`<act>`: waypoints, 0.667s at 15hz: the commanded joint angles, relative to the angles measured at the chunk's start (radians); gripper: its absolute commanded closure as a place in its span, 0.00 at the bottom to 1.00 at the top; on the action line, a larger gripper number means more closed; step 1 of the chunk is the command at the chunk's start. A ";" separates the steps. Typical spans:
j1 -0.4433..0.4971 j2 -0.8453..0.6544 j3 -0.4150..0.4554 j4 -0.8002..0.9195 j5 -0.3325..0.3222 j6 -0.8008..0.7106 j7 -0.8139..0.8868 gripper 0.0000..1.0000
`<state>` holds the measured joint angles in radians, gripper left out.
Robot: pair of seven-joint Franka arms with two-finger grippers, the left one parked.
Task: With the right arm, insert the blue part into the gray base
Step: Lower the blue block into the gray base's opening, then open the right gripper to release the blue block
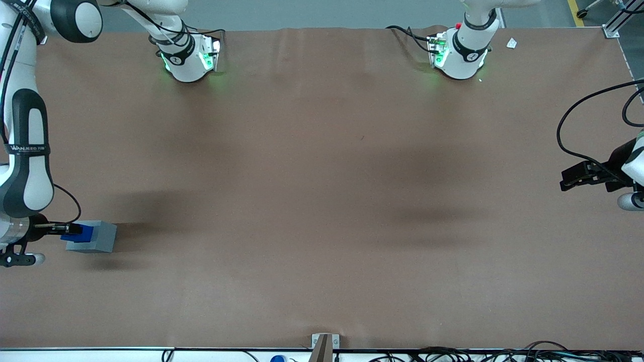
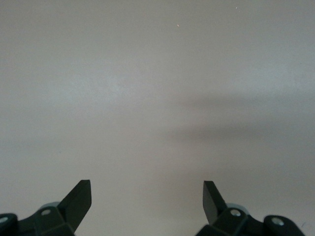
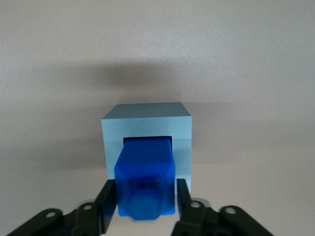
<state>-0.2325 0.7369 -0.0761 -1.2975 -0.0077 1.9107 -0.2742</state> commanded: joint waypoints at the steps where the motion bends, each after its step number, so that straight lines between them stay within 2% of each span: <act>1: -0.007 0.009 0.007 0.020 -0.018 -0.006 0.017 0.04; 2: -0.007 0.009 0.007 0.020 -0.018 -0.006 0.017 0.01; 6: 0.001 -0.010 0.007 0.021 -0.018 -0.022 0.015 0.00; 10: 0.021 -0.079 0.010 0.047 -0.014 -0.142 0.020 0.00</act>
<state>-0.2253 0.7251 -0.0738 -1.2503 -0.0079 1.8384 -0.2740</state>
